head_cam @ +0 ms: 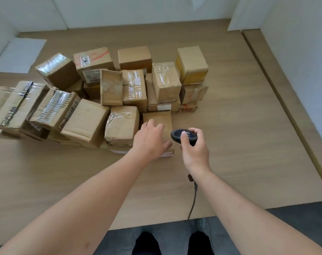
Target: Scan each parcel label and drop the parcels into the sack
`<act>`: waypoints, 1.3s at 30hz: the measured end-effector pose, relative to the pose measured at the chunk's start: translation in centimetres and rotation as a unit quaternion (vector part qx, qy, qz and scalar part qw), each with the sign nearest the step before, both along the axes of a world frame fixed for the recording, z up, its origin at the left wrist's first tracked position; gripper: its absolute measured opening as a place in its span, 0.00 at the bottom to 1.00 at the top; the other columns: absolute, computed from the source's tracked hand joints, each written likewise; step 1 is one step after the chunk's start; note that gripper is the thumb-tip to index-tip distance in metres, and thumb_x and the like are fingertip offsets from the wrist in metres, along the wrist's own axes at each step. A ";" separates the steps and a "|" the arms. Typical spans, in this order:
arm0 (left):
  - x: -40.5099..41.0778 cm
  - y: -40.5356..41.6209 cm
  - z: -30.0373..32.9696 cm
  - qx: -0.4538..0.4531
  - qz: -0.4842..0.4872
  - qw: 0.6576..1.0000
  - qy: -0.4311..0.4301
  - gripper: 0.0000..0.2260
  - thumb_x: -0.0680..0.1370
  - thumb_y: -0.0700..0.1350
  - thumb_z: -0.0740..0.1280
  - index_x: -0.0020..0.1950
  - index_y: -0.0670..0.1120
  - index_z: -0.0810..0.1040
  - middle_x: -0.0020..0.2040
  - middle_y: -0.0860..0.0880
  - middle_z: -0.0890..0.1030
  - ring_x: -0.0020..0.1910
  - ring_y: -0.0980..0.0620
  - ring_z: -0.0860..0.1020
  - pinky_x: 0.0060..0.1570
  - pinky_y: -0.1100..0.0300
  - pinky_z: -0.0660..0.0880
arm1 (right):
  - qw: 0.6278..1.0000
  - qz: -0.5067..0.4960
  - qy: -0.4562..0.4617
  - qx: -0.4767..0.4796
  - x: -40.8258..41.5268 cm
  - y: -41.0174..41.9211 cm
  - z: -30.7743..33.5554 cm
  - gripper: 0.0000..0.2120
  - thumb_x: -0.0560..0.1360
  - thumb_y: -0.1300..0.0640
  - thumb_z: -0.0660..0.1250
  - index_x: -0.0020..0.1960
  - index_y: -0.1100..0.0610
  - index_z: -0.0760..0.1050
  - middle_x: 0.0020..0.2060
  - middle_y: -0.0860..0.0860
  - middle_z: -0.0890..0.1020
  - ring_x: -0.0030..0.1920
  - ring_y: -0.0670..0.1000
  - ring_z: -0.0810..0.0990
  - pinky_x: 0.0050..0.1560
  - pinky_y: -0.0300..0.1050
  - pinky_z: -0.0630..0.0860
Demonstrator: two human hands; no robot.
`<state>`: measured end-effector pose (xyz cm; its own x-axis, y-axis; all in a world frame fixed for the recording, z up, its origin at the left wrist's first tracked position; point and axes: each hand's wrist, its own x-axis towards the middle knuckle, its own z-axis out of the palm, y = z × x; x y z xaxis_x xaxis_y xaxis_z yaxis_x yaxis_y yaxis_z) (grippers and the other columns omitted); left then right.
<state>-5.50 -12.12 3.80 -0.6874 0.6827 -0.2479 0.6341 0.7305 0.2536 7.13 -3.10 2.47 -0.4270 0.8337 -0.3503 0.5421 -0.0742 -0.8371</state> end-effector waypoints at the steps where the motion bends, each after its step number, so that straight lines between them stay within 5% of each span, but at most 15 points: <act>1: 0.0 0.8 -0.6 -0.005 0.022 1.000 -0.005 0.30 0.77 0.65 0.68 0.73 0.50 0.73 0.72 0.44 0.70 0.71 0.41 0.70 0.60 0.46 0.77 | 1.000 0.009 -0.001 -0.004 0.0 0.8 -0.5 0.11 0.83 0.43 0.67 0.64 0.43 0.75 0.50 0.38 0.82 0.55 0.51 0.82 0.53 0.47 0.74; 5: 0.5 3.8 -3.5 -0.050 0.139 0.988 -0.046 0.41 0.70 0.74 0.69 0.74 0.53 0.65 0.78 0.41 0.59 0.76 0.33 0.62 0.65 0.38 0.74 | 0.999 0.037 -0.003 -0.026 0.5 4.0 -2.3 0.12 0.83 0.43 0.68 0.65 0.43 0.74 0.50 0.37 0.82 0.56 0.50 0.81 0.54 0.47 0.75; 8: 1.8 5.2 -5.2 -0.086 0.175 0.980 -0.030 0.46 0.69 0.70 0.74 0.79 0.54 0.58 0.81 0.40 0.52 0.79 0.29 0.55 0.71 0.34 0.68 | 0.998 0.057 -0.002 -0.036 1.5 6.1 -3.3 0.12 0.83 0.43 0.67 0.65 0.42 0.74 0.50 0.38 0.82 0.55 0.49 0.82 0.55 0.48 0.77; 15: 5.3 5.4 -4.7 -0.037 0.192 0.978 -0.067 0.49 0.70 0.68 0.74 0.82 0.59 0.50 0.83 0.43 0.49 0.79 0.32 0.57 0.73 0.37 0.67 | 0.995 0.093 0.007 -0.029 3.8 9.7 -3.6 0.12 0.82 0.40 0.68 0.64 0.41 0.74 0.51 0.41 0.84 0.56 0.53 0.84 0.58 0.51 0.80; 21: 7.8 2.3 -4.1 0.104 0.241 0.925 -0.276 0.51 0.72 0.59 0.76 0.86 0.58 0.47 0.77 0.50 0.61 0.72 0.49 0.69 0.73 0.53 0.67 | 0.992 0.121 0.022 -0.019 5.3 10.5 -2.4 0.14 0.79 0.35 0.65 0.62 0.37 0.73 0.50 0.39 0.83 0.56 0.52 0.85 0.60 0.56 0.82; 23: 8.5 0.9 -4.4 0.138 0.262 0.903 -0.310 0.49 0.72 0.57 0.73 0.85 0.61 0.46 0.76 0.53 0.70 0.71 0.52 0.73 0.73 0.50 0.70 | 0.991 0.130 0.026 -0.026 6.1 10.2 -2.0 0.18 0.74 0.30 0.63 0.61 0.35 0.72 0.50 0.40 0.84 0.54 0.52 0.85 0.57 0.59 0.83; 27: 9.1 -0.4 -4.1 0.124 0.301 0.918 -0.225 0.42 0.80 0.48 0.69 0.86 0.59 0.46 0.74 0.49 0.73 0.62 0.44 0.79 0.59 0.52 0.76 | 0.989 0.138 0.032 -0.036 7.2 9.9 -1.7 0.23 0.70 0.28 0.60 0.60 0.36 0.72 0.50 0.40 0.85 0.52 0.51 0.87 0.55 0.60 0.84; 30: 9.5 0.2 -3.3 0.077 0.300 0.938 -0.155 0.37 0.78 0.61 0.69 0.82 0.68 0.54 0.78 0.46 0.61 0.69 0.43 0.73 0.65 0.45 0.76 | 0.989 0.143 0.027 -0.033 7.6 10.2 -1.6 0.24 0.70 0.28 0.60 0.61 0.37 0.72 0.50 0.40 0.85 0.51 0.52 0.87 0.56 0.58 0.83; 33: 10.8 1.9 -3.0 -0.068 0.288 0.949 -0.104 0.48 0.68 0.79 0.66 0.82 0.69 0.47 0.74 0.41 0.58 0.70 0.36 0.67 0.66 0.43 0.73 | 0.989 0.141 0.026 -0.032 8.0 10.7 -1.5 0.23 0.69 0.28 0.60 0.61 0.36 0.72 0.50 0.39 0.85 0.52 0.52 0.87 0.57 0.58 0.83; 39: 10.3 2.3 -2.9 -0.077 0.306 0.941 -0.119 0.53 0.68 0.73 0.72 0.84 0.64 0.44 0.69 0.42 0.65 0.64 0.36 0.74 0.61 0.44 0.78 | 0.986 0.159 0.037 -0.026 8.7 11.3 -1.8 0.10 0.80 0.39 0.67 0.59 0.38 0.73 0.49 0.40 0.84 0.52 0.51 0.85 0.57 0.56 0.81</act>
<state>4.77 -9.78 0.92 -0.8532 0.1191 -0.5079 0.0204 0.9805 0.1955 15.83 8.19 0.72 -0.6901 0.6348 -0.3475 0.4832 0.0466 -0.8743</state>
